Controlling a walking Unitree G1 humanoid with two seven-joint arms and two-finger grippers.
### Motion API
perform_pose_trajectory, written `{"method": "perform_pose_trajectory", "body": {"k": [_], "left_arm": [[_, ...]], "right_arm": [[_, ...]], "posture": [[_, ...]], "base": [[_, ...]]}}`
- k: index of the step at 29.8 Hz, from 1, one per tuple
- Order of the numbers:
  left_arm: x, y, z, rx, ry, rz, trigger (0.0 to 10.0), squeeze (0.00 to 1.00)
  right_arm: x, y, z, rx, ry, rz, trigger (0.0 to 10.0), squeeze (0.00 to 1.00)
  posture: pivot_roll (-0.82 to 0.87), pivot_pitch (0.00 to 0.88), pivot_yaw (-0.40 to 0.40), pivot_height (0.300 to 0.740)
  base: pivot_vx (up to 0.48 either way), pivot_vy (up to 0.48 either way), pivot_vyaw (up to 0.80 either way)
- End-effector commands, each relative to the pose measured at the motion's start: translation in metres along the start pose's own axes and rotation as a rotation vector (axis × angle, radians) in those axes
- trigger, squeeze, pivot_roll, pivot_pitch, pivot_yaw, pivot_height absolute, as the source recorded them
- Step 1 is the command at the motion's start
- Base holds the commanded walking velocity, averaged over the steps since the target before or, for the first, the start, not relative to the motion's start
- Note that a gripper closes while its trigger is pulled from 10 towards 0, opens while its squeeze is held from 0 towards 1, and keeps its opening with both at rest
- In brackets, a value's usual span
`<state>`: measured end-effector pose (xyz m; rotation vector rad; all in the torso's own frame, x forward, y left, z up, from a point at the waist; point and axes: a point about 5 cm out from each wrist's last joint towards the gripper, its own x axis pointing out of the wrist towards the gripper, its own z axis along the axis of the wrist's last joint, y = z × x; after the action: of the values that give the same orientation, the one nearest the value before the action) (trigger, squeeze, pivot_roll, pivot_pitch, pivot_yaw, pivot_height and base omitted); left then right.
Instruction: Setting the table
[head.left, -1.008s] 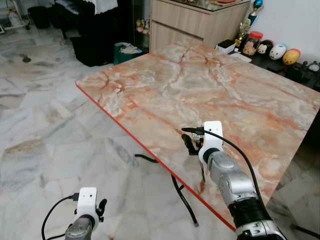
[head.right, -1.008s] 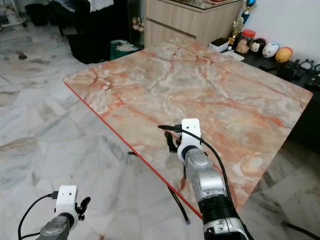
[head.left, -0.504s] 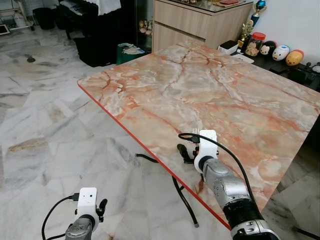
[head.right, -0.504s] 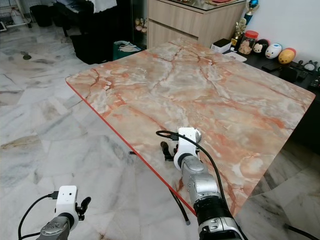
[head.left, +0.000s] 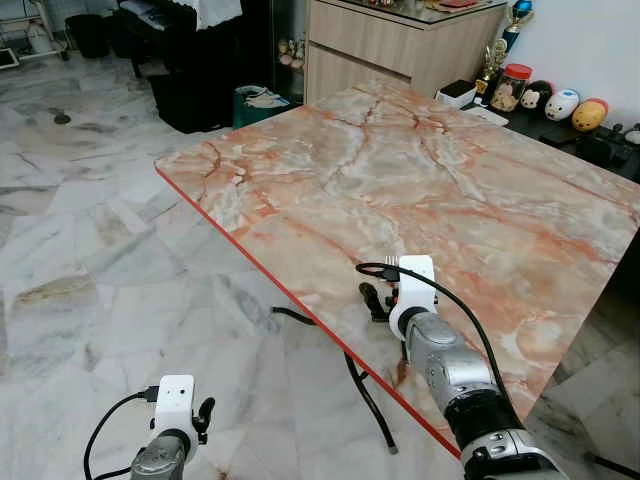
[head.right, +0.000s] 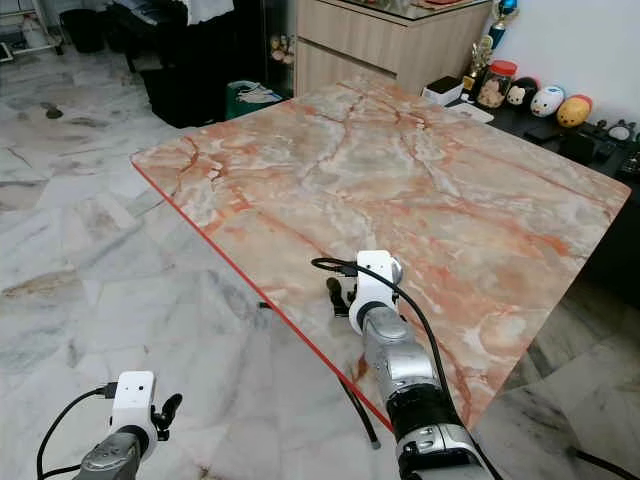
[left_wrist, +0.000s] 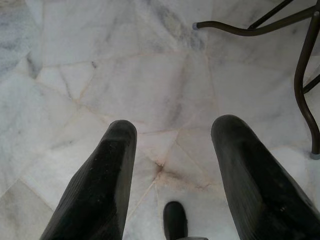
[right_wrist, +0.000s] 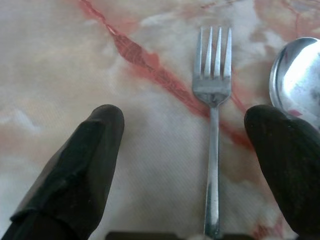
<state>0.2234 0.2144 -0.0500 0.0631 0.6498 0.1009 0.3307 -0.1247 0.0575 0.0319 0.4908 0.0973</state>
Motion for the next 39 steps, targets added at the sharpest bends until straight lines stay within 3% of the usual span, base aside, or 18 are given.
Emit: {"method": "perform_pose_trajectory", "body": {"k": [1, 7, 8, 9, 12, 13, 14, 22, 23, 25, 27, 28, 29, 31, 39], "left_arm": [[0.0007, -0.0023, 0.0011, 0.001, -0.002, -0.002, 10.0, 0.00], [0.0006, -0.0016, 0.0011, 0.002, -0.002, -0.002, 10.0, 0.00], [0.0006, -0.0017, 0.0012, 0.002, -0.002, -0.003, 10.0, 0.00], [0.0007, -0.0017, 0.0014, 0.002, -0.003, -0.003, 10.0, 0.00], [0.0009, -0.0024, 0.0018, 0.002, -0.004, -0.005, 10.0, 0.00], [0.0010, -0.0025, 0.0019, 0.002, -0.004, -0.005, 10.0, 0.00], [0.0010, -0.0027, 0.0021, 0.001, -0.004, -0.005, 10.0, 0.00], [0.0008, -0.0024, 0.0017, 0.002, -0.003, -0.004, 10.0, 0.00], [0.0008, -0.0024, 0.0014, 0.002, -0.002, -0.004, 10.0, 0.00], [0.0008, -0.0025, 0.0014, 0.002, -0.002, -0.005, 10.0, 0.00], [0.0006, -0.0028, 0.0010, 0.002, -0.002, -0.007, 10.0, 0.00], [0.0006, -0.0029, 0.0010, 0.002, -0.002, -0.007, 10.0, 0.00], [0.0006, -0.0031, 0.0010, 0.002, -0.002, -0.008, 10.0, 0.00], [0.0007, -0.0033, 0.0013, 0.003, -0.003, -0.009, 10.0, 0.00], [0.0008, -0.0036, 0.0014, 0.004, -0.003, -0.010, 10.0, 0.00]], "right_arm": [[0.0016, -0.0029, 0.0076, -0.009, -0.018, -0.017, 10.0, 0.00], [0.0023, -0.0026, 0.0070, -0.013, -0.016, -0.020, 10.0, 0.00], [0.0023, -0.0027, 0.0070, -0.012, -0.017, -0.022, 9.3, 0.00], [0.0025, -0.0028, 0.0068, -0.012, -0.016, -0.025, 0.0, 0.00], [0.0027, -0.0028, 0.0069, -0.014, -0.016, -0.023, 0.0, 0.00], [0.0028, -0.0027, 0.0069, -0.016, -0.014, -0.022, 0.9, 0.00], [0.0029, -0.0023, 0.0066, -0.020, -0.012, -0.022, 10.0, 0.00], [0.0028, -0.0014, 0.0054, -0.027, -0.009, -0.023, 10.0, 0.00], [0.0030, -0.0017, 0.0053, -0.028, -0.009, -0.026, 0.0, 0.00], [0.0030, -0.0018, 0.0053, -0.028, -0.009, -0.027, 0.0, 0.00], [0.0029, -0.0023, 0.0046, -0.031, -0.007, -0.032, 4.0, 0.00], [0.0029, -0.0025, 0.0044, -0.031, -0.006, -0.033, 4.9, 0.00], [0.0030, -0.0026, 0.0042, -0.032, -0.005, -0.034, 7.3, 0.00], [0.0031, -0.0028, 0.0038, -0.033, -0.002, -0.036, 10.0, 0.00], [0.0036, -0.0053, 0.0000, -0.047, 0.011, -0.054, 10.0, 0.00]], "posture": [[-0.01, 0.000, -0.054, 0.740], [-0.01, 0.000, -0.052, 0.740], [-0.01, 0.000, -0.052, 0.740], [-0.01, 0.000, -0.052, 0.740], [-0.01, 0.000, -0.051, 0.740], [-0.01, 0.000, -0.051, 0.740], [-0.01, 0.000, -0.051, 0.740], [-0.01, 0.000, -0.051, 0.740], [-0.01, 0.000, -0.051, 0.740], [-0.01, 0.000, -0.051, 0.740], [-0.01, 0.000, -0.051, 0.740], [-0.01, 0.000, -0.051, 0.740], [-0.01, 0.000, -0.051, 0.740], [-0.01, 0.000, -0.051, 0.740], [-0.01, 0.000, -0.051, 0.740]], "base": [[0.000, 0.000, 0.00], [0.000, 0.000, 0.00], [0.000, 0.000, 0.00], [0.000, 0.000, 0.00], [0.000, 0.000, 0.00], [0.000, 0.000, 0.00], [0.000, 0.000, 0.00], [0.000, 0.000, 0.00], [0.000, 0.000, 0.00], [0.000, 0.000, 0.00], [0.000, 0.000, 0.00], [0.000, 0.000, 0.00], [0.000, 0.000, 0.00], [0.000, 0.000, 0.00], [0.000, 0.000, 0.00]]}}
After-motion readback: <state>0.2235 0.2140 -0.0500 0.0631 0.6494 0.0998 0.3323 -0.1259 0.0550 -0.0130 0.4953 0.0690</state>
